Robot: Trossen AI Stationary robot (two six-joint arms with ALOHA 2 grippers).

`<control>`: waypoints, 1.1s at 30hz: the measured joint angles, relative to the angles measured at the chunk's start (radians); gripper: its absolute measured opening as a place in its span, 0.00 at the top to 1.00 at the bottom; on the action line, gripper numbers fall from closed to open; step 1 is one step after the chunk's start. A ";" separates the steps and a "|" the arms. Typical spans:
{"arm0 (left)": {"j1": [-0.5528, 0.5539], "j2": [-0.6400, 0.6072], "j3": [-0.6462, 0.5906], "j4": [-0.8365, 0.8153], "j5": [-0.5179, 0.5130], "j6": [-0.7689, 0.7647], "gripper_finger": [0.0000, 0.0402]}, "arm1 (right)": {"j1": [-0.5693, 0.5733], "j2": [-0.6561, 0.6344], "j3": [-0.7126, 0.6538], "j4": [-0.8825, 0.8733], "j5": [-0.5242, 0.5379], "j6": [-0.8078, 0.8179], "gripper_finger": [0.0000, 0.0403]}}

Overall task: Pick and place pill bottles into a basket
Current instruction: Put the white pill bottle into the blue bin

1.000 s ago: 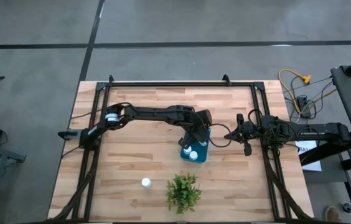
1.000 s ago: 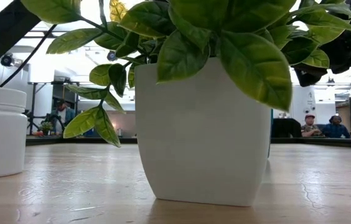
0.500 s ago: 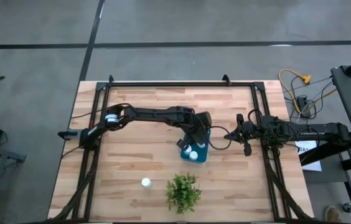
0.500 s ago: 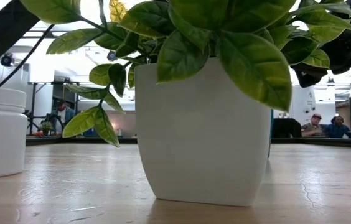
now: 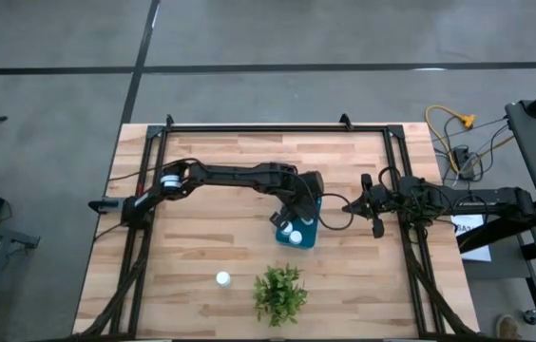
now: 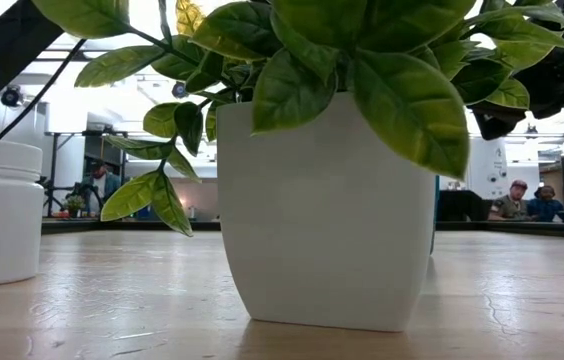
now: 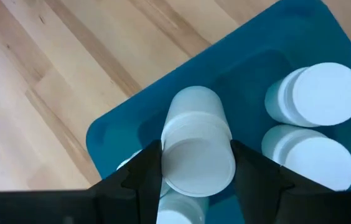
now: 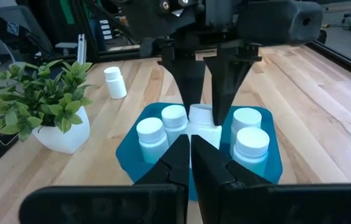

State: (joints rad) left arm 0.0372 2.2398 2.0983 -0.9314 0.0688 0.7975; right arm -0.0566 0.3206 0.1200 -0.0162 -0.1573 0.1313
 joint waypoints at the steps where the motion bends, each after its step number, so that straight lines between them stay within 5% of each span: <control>1: 0.000 0.003 0.000 0.002 0.000 0.000 0.64 | 0.000 0.000 0.000 0.000 0.000 0.000 0.98; 15: 0.009 0.095 0.125 -0.071 -0.011 -0.005 0.64 | 0.000 0.001 -0.001 -0.006 0.000 0.000 0.98; 33: -0.010 0.116 0.119 -0.130 -0.023 -0.024 0.64 | 0.000 0.002 -0.001 -0.008 0.000 0.000 0.98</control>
State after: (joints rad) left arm 0.0268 2.3558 2.2173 -1.0612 0.0454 0.7734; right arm -0.0566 0.3229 0.1192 -0.0244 -0.1570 0.1310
